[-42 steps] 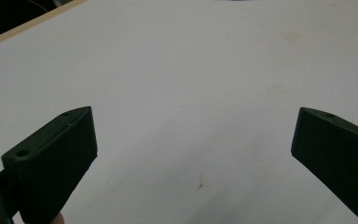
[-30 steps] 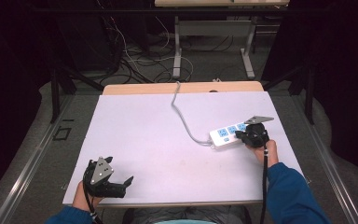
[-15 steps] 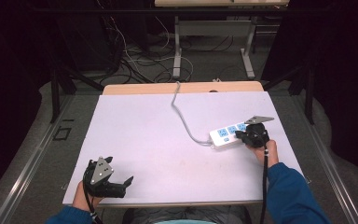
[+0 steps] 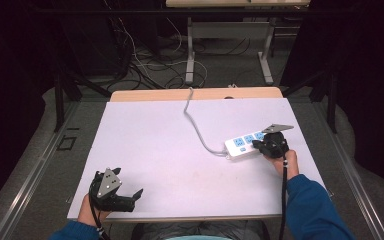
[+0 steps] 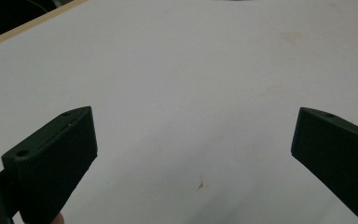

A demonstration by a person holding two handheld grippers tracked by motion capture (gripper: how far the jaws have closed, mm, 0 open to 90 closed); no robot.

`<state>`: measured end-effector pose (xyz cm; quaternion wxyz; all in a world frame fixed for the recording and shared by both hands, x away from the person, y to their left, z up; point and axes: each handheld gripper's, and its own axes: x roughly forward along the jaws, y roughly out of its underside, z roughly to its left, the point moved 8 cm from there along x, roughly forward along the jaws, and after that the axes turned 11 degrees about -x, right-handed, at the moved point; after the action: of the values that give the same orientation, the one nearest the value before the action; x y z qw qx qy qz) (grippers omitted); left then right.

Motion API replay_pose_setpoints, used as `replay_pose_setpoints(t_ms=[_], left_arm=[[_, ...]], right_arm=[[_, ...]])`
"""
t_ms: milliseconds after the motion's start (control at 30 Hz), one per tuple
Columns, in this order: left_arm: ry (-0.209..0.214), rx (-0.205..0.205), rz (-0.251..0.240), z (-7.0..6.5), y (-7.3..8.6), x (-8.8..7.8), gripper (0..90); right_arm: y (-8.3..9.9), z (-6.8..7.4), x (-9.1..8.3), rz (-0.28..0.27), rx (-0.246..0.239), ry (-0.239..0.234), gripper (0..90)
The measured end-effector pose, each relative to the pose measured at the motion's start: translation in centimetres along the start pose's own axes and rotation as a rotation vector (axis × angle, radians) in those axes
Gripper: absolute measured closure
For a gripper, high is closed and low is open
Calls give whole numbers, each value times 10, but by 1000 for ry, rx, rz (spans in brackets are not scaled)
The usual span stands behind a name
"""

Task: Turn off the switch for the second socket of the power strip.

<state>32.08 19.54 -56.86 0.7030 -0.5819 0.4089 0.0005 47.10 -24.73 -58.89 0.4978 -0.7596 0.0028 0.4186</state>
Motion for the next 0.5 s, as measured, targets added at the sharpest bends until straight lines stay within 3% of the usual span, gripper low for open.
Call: replay_pose_setpoints(t_ms=[333,500], left_arm=[[0,-1,0,0,0,0,2],[1,-1,-1,0,0,0,2]], right_arm=[[-3,0,-3,-10,3,2,895],[-3,1,-2,-7,-18,7,896]])
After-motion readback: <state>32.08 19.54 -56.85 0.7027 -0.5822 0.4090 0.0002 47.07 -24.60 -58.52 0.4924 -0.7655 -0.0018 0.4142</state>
